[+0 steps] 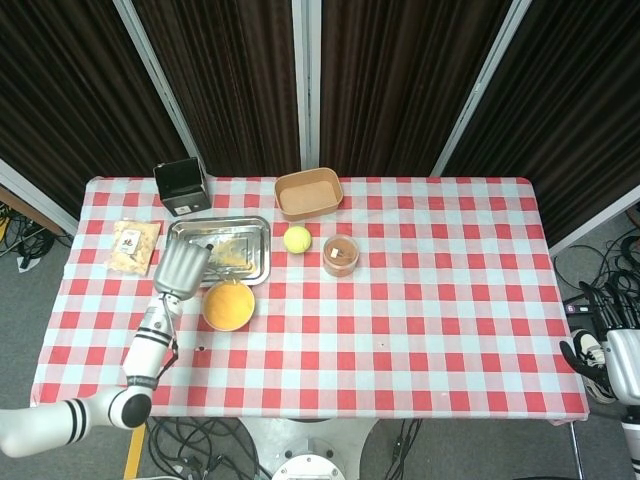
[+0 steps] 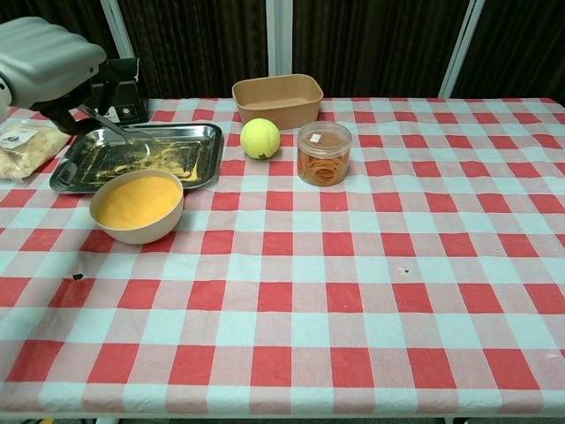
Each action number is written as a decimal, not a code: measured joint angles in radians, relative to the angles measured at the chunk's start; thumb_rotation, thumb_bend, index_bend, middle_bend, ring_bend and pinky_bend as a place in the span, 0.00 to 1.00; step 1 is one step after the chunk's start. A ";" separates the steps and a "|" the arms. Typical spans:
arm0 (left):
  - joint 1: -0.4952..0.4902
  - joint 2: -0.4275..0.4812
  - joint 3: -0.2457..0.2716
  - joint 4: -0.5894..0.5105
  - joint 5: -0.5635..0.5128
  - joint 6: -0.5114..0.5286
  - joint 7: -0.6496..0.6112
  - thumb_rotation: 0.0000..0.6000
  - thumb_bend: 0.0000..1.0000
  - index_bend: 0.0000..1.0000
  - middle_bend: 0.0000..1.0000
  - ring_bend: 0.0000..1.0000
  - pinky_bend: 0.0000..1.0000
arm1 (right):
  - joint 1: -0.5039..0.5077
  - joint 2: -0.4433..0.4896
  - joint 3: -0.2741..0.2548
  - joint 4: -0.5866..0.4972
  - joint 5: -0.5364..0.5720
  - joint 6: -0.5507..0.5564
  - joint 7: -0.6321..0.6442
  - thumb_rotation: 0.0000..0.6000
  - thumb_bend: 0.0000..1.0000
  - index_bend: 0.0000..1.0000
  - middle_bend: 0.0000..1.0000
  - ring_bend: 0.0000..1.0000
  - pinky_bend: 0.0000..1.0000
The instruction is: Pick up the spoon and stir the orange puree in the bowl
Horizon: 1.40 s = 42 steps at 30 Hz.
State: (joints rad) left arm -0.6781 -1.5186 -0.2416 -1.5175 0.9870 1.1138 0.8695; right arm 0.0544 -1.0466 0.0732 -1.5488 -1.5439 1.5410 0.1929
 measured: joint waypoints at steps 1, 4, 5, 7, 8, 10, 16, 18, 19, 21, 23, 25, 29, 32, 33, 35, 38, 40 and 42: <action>-0.007 0.004 -0.017 0.010 -0.044 -0.042 -0.039 1.00 0.45 0.69 0.95 0.93 0.98 | 0.000 0.000 0.000 0.000 0.001 -0.001 0.000 1.00 0.24 0.00 0.14 0.00 0.08; -0.031 0.008 -0.055 0.056 -0.159 -0.153 -0.128 1.00 0.44 0.67 0.95 0.93 0.98 | 0.000 0.000 0.000 0.000 0.002 -0.002 0.000 1.00 0.23 0.00 0.14 0.00 0.08; -0.039 0.007 -0.064 0.077 -0.189 -0.182 -0.152 1.00 0.44 0.66 0.95 0.93 0.98 | 0.000 0.000 0.000 0.001 0.004 -0.003 0.001 1.00 0.24 0.00 0.14 0.00 0.08; -0.058 0.000 -0.077 0.133 -0.237 -0.229 -0.190 1.00 0.44 0.63 0.94 0.93 0.98 | 0.000 -0.001 -0.001 0.002 0.005 -0.005 0.002 1.00 0.23 0.00 0.14 0.00 0.08; -0.066 -0.003 -0.081 0.157 -0.254 -0.244 -0.202 1.00 0.44 0.62 0.94 0.93 0.98 | 0.000 -0.001 -0.001 0.002 0.006 -0.006 0.003 1.00 0.24 0.00 0.14 0.00 0.08; -0.085 -0.013 -0.088 0.209 -0.302 -0.283 -0.230 1.00 0.44 0.61 0.94 0.93 0.98 | 0.000 -0.001 -0.001 0.003 0.007 -0.006 0.003 1.00 0.24 0.00 0.14 0.00 0.08; -0.136 -0.043 -0.079 0.329 -0.407 -0.358 -0.275 1.00 0.43 0.48 0.91 0.91 0.98 | 0.000 -0.002 -0.001 0.005 0.009 -0.009 0.004 1.00 0.24 0.00 0.14 0.00 0.08; -0.149 -0.049 -0.068 0.348 -0.432 -0.375 -0.279 1.00 0.43 0.46 0.91 0.91 0.98 | 0.001 -0.003 -0.001 0.005 0.010 -0.011 0.005 1.00 0.24 0.00 0.14 0.00 0.08; -0.156 -0.052 -0.058 0.355 -0.444 -0.382 -0.282 1.00 0.43 0.45 0.90 0.91 0.98 | 0.001 -0.003 -0.001 0.006 0.010 -0.011 0.004 1.00 0.24 0.00 0.14 0.00 0.08; -0.162 -0.052 -0.047 0.356 -0.451 -0.384 -0.289 1.00 0.43 0.41 0.87 0.89 0.98 | 0.001 -0.003 0.000 0.006 0.010 -0.010 0.004 1.00 0.24 0.00 0.14 0.00 0.08; -0.161 -0.043 -0.045 0.343 -0.451 -0.379 -0.301 1.00 0.43 0.35 0.82 0.83 0.97 | 0.001 -0.001 0.000 0.006 0.010 -0.009 0.005 1.00 0.24 0.00 0.14 0.00 0.08; -0.153 -0.026 -0.048 0.316 -0.445 -0.364 -0.326 1.00 0.43 0.33 0.77 0.76 0.95 | 0.002 0.002 0.000 0.006 0.011 -0.012 0.005 1.00 0.24 0.00 0.14 0.00 0.08; -0.113 0.021 -0.051 0.252 -0.395 -0.286 -0.378 1.00 0.39 0.33 0.67 0.60 0.78 | 0.005 0.011 -0.001 0.007 0.013 -0.024 0.008 1.00 0.24 0.00 0.14 0.00 0.08; -0.058 0.064 -0.041 0.189 -0.317 -0.183 -0.425 1.00 0.32 0.33 0.55 0.47 0.55 | 0.008 0.015 -0.002 0.009 0.013 -0.031 0.018 1.00 0.24 0.00 0.14 0.00 0.08; -0.038 0.079 -0.035 0.169 -0.286 -0.148 -0.443 1.00 0.28 0.33 0.50 0.42 0.48 | 0.009 0.016 -0.003 0.010 0.012 -0.033 0.023 1.00 0.24 0.00 0.13 0.00 0.08; 0.014 0.118 -0.014 0.124 -0.203 -0.073 -0.486 1.00 0.24 0.33 0.43 0.36 0.38 | 0.012 0.016 -0.004 0.014 0.009 -0.037 0.038 1.00 0.24 0.00 0.13 0.00 0.08; 0.093 0.175 0.032 0.071 -0.071 0.018 -0.555 1.00 0.18 0.33 0.34 0.26 0.26 | 0.018 0.012 -0.008 0.024 0.001 -0.047 0.053 1.00 0.24 0.00 0.12 0.00 0.08; 0.146 0.204 0.066 0.049 0.021 0.064 -0.607 1.00 0.16 0.33 0.32 0.25 0.25 | 0.020 0.005 -0.010 0.028 -0.007 -0.047 0.056 1.00 0.24 0.00 0.11 0.00 0.08; 0.190 0.222 0.093 0.038 0.090 0.114 -0.641 1.00 0.15 0.33 0.32 0.25 0.25 | 0.021 -0.004 -0.014 0.032 -0.017 -0.042 0.060 1.00 0.24 0.00 0.10 0.00 0.07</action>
State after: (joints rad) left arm -0.4881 -1.2968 -0.1482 -1.4799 1.0769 1.2274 0.2281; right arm 0.0749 -1.0502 0.0591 -1.5169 -1.5611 1.4989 0.2525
